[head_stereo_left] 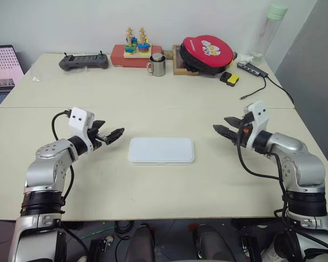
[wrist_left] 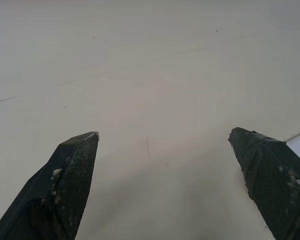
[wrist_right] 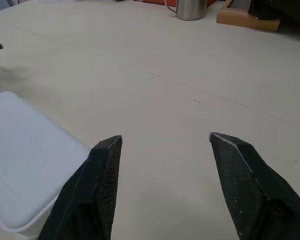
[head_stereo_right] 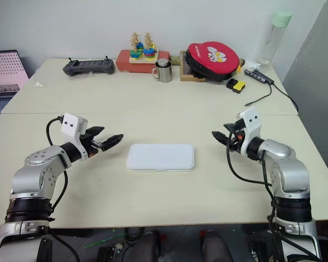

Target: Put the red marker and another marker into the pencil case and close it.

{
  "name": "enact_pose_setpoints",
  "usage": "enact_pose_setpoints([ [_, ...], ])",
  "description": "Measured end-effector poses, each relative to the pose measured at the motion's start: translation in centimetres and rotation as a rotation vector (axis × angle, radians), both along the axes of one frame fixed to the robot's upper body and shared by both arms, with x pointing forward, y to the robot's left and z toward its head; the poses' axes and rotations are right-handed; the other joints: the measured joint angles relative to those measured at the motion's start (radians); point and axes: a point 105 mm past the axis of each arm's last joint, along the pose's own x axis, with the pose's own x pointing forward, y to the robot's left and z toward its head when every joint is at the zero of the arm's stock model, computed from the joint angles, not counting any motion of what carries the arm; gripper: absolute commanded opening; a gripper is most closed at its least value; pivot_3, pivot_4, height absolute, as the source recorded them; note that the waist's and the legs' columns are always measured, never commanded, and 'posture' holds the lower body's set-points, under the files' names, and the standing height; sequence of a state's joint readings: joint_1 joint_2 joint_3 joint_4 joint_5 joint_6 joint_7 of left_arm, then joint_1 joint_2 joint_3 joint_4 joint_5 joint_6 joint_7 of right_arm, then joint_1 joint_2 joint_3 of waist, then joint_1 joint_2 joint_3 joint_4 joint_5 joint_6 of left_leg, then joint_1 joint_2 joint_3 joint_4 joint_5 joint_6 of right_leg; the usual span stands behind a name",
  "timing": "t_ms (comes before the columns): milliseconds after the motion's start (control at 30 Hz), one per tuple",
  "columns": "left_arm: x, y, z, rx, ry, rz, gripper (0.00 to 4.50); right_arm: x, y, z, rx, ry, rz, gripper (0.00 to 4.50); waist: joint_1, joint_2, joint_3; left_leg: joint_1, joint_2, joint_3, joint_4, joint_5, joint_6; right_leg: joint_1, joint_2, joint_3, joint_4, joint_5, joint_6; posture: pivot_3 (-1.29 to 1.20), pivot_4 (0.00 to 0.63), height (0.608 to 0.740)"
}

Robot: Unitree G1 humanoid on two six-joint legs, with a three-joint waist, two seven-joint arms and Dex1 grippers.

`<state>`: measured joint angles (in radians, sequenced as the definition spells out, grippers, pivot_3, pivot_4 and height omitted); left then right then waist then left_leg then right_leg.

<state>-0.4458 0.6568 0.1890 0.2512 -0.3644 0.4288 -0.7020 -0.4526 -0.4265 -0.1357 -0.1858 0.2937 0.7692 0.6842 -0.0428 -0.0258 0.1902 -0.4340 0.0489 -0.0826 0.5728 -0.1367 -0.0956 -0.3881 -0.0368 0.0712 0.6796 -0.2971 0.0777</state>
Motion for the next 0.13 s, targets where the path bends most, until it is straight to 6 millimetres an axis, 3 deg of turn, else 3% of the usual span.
enact_pose_setpoints([
  [100, -0.31, 1.39, -0.18, 0.039, 0.013, 0.019, 4.5, 0.08, -0.06, -0.01, -0.001, -0.002, -0.012, 4.46, -0.006, 0.0, 0.0, 0.0, 0.0, 0.0, 0.0, 0.0, 0.0, 0.0, 0.0, 0.0, 0.0, 0.0, 0.0, 0.0, 0.15, 0.74],
  [133, -0.4, 1.48, -0.28, 0.043, 0.017, 0.017, 4.5, 0.08, -0.06, -0.01, -0.001, -0.002, -0.013, 4.46, -0.007, 0.0, 0.0, 0.0, 0.0, 0.0, 0.0, 0.0, 0.0, 0.0, 0.0, 0.0, 0.0, 0.0, 0.0, 0.0, 0.15, 0.74],
])
